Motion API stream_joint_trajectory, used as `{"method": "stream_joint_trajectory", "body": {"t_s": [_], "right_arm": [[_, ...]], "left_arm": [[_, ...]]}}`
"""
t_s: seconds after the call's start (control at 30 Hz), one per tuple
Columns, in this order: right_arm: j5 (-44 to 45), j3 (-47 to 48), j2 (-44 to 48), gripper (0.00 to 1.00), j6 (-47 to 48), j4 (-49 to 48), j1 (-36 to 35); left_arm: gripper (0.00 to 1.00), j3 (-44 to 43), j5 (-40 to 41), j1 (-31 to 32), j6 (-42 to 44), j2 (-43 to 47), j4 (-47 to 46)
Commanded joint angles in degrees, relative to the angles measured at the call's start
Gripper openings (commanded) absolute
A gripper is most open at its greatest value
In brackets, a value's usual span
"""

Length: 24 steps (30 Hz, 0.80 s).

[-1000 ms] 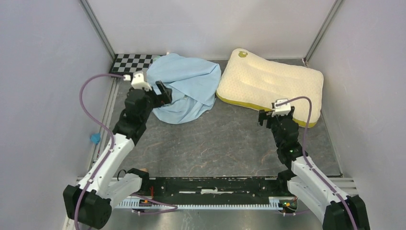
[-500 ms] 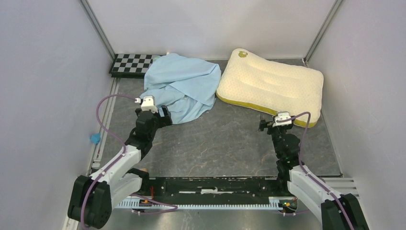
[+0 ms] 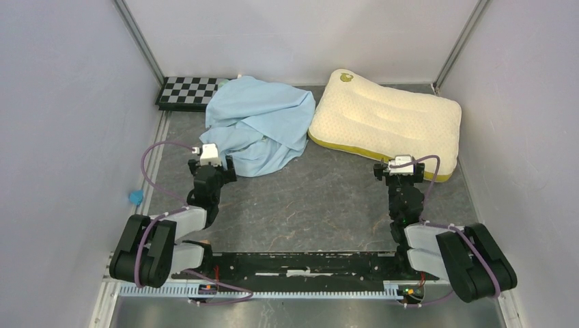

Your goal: Remove the pillowcase from the pillow

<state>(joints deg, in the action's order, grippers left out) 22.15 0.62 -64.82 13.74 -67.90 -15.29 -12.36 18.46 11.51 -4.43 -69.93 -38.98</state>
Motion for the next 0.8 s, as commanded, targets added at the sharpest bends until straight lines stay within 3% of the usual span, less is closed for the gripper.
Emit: {"method": "stream_joint_trajectory", "body": {"t_s": [0.0, 0.1, 0.2, 0.27, 0.33, 0.43, 0.77], "right_arm": [[5.7, -11.3, -5.9, 0.98, 1.9, -18.9, 0.8], [11.4, -13.2, -12.6, 0.98, -1.4, -28.1, 2.0], [6.6, -13.5, -17.4, 0.98, 1.6, -34.4, 2.0], [5.2, -10.9, -15.1, 0.98, 1.2, -26.0, 1.8], [5.0, -10.0, -15.2, 0.98, 1.1, -23.9, 2.1], [5.7, -10.1, -15.5, 0.98, 1.0, -24.7, 2.1], [5.7, -9.2, -15.5, 0.98, 0.7, -23.0, 2.2]], "left_arm": [[0.96, -2.2, -2.5, -2.1, 4.3, -2.9, -11.7], [0.91, -3.9, -6.2, -2.4, 6.9, -4.1, -9.9], [0.89, -3.9, -8.0, -2.9, 7.6, -5.2, -11.0], [0.89, 0.6, -9.5, -3.0, 9.3, -10.9, -24.2], [0.91, 3.3, -7.6, -3.2, 9.3, -17.0, -37.9], [0.98, -0.4, -4.1, -3.2, 6.9, -13.5, -25.1], [1.00, -1.8, -4.8, -4.0, 6.4, -14.6, -24.4]]}}
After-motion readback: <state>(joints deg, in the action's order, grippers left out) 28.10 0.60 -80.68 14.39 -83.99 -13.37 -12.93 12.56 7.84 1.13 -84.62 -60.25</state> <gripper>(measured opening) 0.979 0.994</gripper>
